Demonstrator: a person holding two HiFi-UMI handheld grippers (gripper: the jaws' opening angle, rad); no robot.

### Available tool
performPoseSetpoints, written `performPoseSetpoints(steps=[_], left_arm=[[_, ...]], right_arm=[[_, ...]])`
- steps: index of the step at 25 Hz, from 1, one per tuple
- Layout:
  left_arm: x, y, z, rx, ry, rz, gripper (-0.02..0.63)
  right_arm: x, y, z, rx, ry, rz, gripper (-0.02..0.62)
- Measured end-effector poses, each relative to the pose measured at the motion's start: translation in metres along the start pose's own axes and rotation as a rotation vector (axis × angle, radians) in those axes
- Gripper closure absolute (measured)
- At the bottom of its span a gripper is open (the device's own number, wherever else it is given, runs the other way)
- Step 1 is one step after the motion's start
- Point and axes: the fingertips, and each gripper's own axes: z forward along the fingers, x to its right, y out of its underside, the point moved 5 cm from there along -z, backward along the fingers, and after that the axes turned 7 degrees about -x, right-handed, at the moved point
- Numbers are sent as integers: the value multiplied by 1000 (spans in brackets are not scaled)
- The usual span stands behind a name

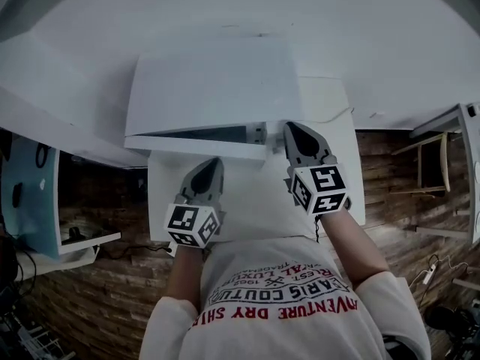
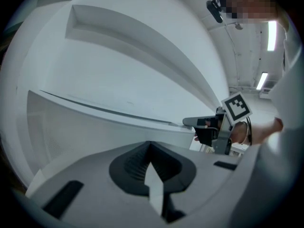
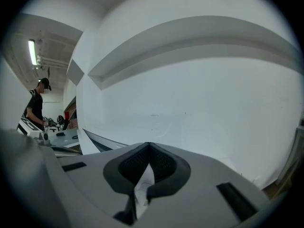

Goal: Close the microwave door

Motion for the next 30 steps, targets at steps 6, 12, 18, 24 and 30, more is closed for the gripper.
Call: performPoseSetpoints(steps=[6,12,18,24,30], left_arm=[[-8,-8,20,-4,-37,-13,611],[-8,-9,20,16,-40,-54,611],[-8,-11,24,7,-52,-2,611],[-13,-15,33,7,-44,-70,611],[-13,-15,33,-8,-28,-71,611]], right_arm=[[0,2,0,9,2,10,583],[0,2,-2,16,9,5,584],[0,1,-3,14,26,-29,583],[-1,2,-1,14,37,-41,584],[-1,2,-2,17,45,-40,584]])
